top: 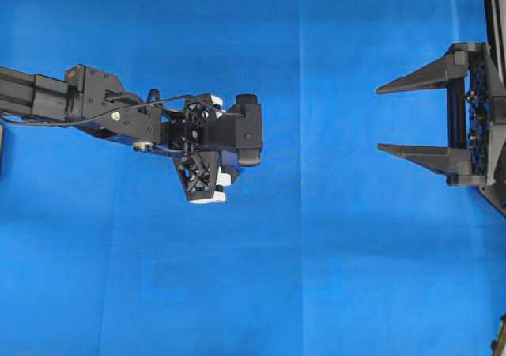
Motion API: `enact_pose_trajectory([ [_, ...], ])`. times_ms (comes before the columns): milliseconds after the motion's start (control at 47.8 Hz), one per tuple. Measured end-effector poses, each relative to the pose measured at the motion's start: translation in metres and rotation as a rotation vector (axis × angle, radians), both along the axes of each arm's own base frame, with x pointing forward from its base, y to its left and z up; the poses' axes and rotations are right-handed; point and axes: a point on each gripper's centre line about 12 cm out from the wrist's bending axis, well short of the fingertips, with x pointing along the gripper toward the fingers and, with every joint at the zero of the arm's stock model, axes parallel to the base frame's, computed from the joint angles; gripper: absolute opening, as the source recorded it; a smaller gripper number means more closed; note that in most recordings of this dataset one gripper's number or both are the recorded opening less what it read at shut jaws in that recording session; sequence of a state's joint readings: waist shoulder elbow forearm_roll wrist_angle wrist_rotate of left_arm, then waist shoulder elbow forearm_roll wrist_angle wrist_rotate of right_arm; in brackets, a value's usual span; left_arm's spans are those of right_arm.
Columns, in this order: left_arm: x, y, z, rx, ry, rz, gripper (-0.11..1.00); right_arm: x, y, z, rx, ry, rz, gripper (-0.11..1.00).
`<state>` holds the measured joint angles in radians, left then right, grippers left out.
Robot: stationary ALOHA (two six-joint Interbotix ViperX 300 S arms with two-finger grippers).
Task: Handover the blue block to the right arm after grasping it with the left arm, then place it in the designated position.
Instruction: 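Lower the left gripper around the blue cube and close on it, then lift the blue cube with the left gripper and raise it upright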
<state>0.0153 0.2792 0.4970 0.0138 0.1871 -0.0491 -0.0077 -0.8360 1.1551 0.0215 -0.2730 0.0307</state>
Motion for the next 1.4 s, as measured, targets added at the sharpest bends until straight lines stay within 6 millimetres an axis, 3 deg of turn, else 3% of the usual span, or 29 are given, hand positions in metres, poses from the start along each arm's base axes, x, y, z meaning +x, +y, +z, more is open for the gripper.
enact_pose_trajectory([
  [251,-0.001,0.000,0.001,0.000,0.012,0.000,0.49,0.000,0.000,0.000,0.000,0.000,0.000,0.98],
  [419,-0.005,-0.003,0.016,0.000,0.020,-0.005,0.49,0.000,0.000,0.000,0.000,0.000,0.000,0.98],
  [565,-0.009,-0.005,0.043,0.001,0.005,-0.011,0.49,0.000,0.000,0.000,0.000,0.000,0.000,0.98],
  [900,-0.019,-0.016,0.124,0.002,-0.061,-0.038,0.49,0.000,0.000,0.000,0.000,0.000,0.000,0.98],
  [1256,-0.029,-0.017,0.188,0.004,-0.103,-0.041,0.49,0.000,0.000,0.001,0.000,-0.003,0.000,0.98],
  [1402,-0.032,-0.017,0.202,0.004,-0.117,-0.041,0.49,0.000,0.000,0.001,0.002,-0.003,0.000,0.98],
])
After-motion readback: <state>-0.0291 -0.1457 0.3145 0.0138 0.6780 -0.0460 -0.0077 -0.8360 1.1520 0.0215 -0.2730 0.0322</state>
